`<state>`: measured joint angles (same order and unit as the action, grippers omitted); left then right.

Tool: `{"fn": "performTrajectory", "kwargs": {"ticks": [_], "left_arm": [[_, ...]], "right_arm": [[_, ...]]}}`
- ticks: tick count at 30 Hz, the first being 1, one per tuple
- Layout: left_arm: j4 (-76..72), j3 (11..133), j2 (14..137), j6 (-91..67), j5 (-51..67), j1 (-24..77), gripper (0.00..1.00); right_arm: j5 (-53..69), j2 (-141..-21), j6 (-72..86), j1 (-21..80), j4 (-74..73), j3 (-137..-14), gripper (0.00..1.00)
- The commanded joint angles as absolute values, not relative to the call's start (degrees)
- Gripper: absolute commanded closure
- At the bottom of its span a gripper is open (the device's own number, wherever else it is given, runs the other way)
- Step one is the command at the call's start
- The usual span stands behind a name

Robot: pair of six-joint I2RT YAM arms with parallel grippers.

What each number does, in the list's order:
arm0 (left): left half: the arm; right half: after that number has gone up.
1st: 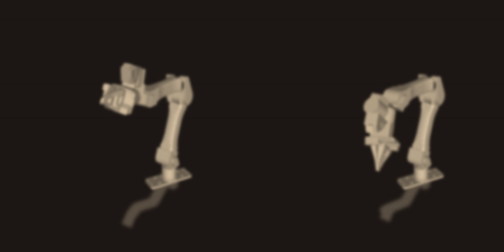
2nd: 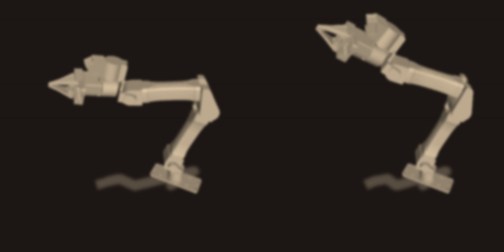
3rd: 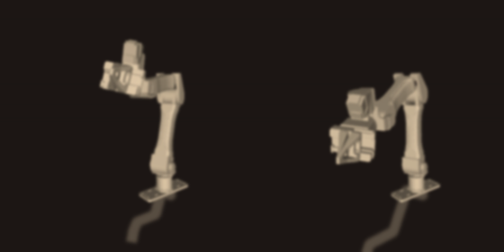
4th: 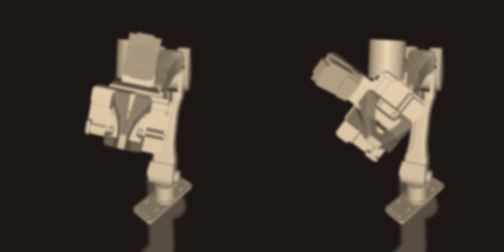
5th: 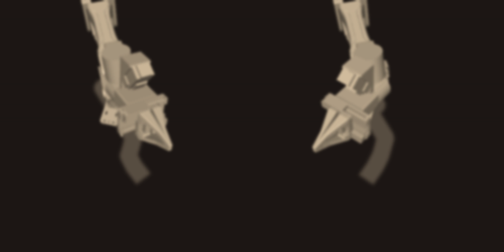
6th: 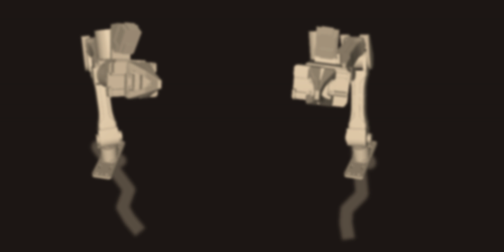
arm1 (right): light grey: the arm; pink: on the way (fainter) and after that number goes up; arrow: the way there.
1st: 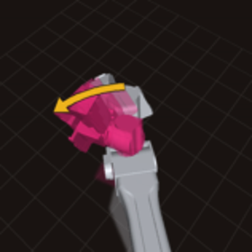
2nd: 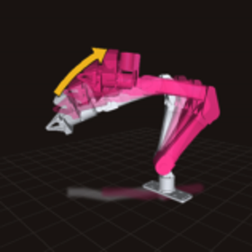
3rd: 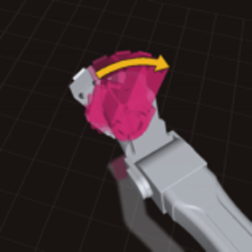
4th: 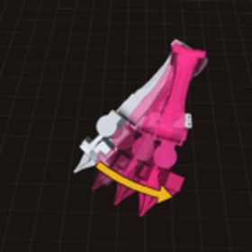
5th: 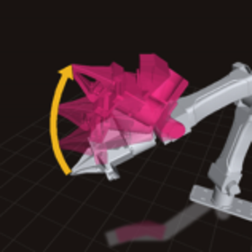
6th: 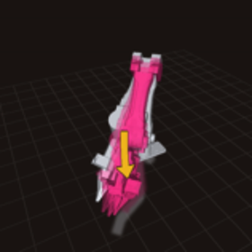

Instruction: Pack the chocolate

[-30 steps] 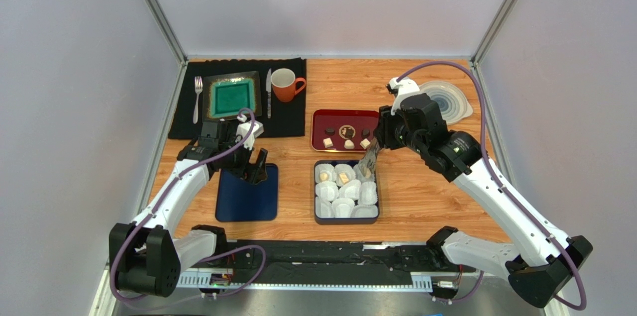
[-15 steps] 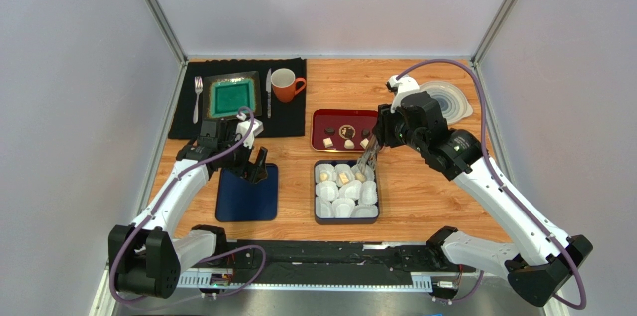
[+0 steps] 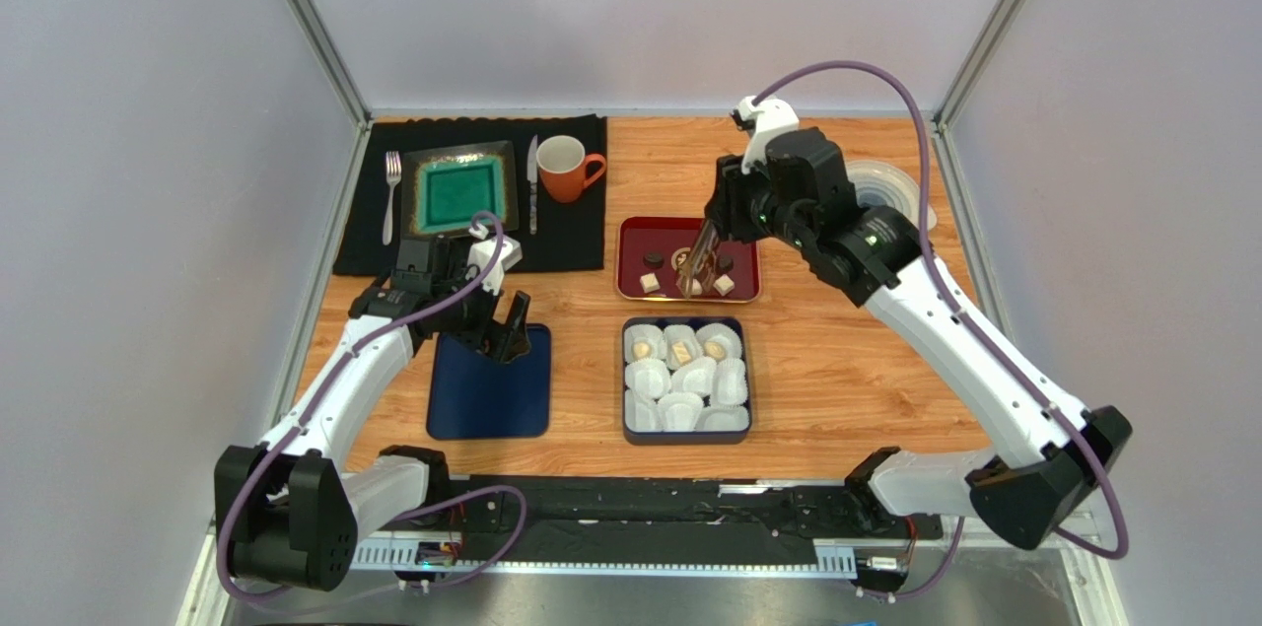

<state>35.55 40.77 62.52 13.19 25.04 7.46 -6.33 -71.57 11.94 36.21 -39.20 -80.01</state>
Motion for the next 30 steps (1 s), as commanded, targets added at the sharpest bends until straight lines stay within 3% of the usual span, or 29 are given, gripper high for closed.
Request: {"fn": "performTrajectory", "kwargs": {"ticks": [1,14,30], "left_arm": [[35.5,42.8,61.4,13.3,26.2,7.3,0.01],[34.9,43.1,62.7,13.7,26.0,7.3,0.01],[34.6,43.1,63.2,14.1,25.7,7.3,0.01]], "right_arm": [[-5.9,-76.4,9.5,36.5,-33.5,-85.3,0.63],[-8.3,-93.8,5.9,35.6,-29.5,-96.7,0.63],[-3.4,-102.5,7.6,33.7,-27.3,-101.3,0.61]]}}
